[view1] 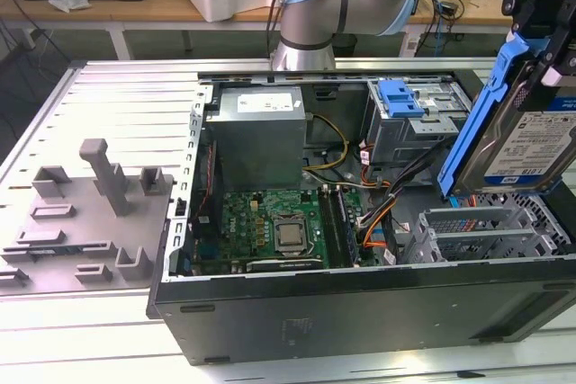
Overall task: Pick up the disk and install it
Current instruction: 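Insert the disk into the insertion slot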
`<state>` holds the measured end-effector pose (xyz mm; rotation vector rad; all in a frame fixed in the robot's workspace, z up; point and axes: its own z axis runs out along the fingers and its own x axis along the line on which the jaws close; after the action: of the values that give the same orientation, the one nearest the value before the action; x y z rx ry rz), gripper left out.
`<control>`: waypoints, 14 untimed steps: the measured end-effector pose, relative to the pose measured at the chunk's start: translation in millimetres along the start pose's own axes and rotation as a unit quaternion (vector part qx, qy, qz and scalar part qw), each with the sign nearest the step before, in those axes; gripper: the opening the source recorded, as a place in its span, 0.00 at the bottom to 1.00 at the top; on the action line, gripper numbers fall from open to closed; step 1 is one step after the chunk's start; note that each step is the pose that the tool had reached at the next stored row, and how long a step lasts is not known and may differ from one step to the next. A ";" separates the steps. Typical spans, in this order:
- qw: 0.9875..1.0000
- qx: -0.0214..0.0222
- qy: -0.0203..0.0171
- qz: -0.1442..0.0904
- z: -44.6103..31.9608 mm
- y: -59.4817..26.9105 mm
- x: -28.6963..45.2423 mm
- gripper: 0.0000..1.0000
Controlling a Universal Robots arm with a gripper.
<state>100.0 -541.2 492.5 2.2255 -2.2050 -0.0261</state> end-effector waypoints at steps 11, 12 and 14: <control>1.000 0.000 -0.005 0.000 4.9 -0.4 0.0 0.37; 1.000 0.000 -0.006 0.000 5.4 -0.4 0.0 0.37; 1.000 0.000 -0.006 0.000 6.0 -0.7 0.1 0.37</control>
<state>100.6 -541.2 486.5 2.2315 -2.2099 -0.0384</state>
